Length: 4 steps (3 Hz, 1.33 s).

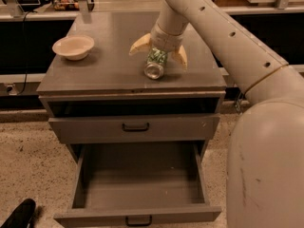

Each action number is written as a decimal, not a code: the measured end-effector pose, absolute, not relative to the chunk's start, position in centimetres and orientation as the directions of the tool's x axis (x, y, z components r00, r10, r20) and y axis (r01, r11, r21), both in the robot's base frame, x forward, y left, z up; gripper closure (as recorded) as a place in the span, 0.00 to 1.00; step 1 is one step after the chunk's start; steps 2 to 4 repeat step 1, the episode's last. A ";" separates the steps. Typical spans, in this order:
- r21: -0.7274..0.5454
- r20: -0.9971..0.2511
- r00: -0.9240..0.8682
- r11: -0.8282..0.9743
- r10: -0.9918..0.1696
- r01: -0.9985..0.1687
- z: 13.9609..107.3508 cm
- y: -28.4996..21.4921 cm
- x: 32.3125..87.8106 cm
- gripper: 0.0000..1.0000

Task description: Pick green can from middle drawer and place on counter

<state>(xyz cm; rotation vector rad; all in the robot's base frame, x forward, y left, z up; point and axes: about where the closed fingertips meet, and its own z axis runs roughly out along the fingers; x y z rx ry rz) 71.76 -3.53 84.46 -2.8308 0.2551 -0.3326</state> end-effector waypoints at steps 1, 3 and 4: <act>-0.278 0.209 0.953 -0.948 -0.220 -0.158 85.3 -4.4 71.3 0.00; -0.278 0.209 0.953 -0.948 -0.220 -0.158 85.3 -4.4 71.3 0.00; -0.278 0.209 0.953 -0.948 -0.220 -0.158 85.3 -4.4 71.3 0.00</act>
Offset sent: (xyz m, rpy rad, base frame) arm 0.0000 0.0000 0.0000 0.0000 0.0000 0.0000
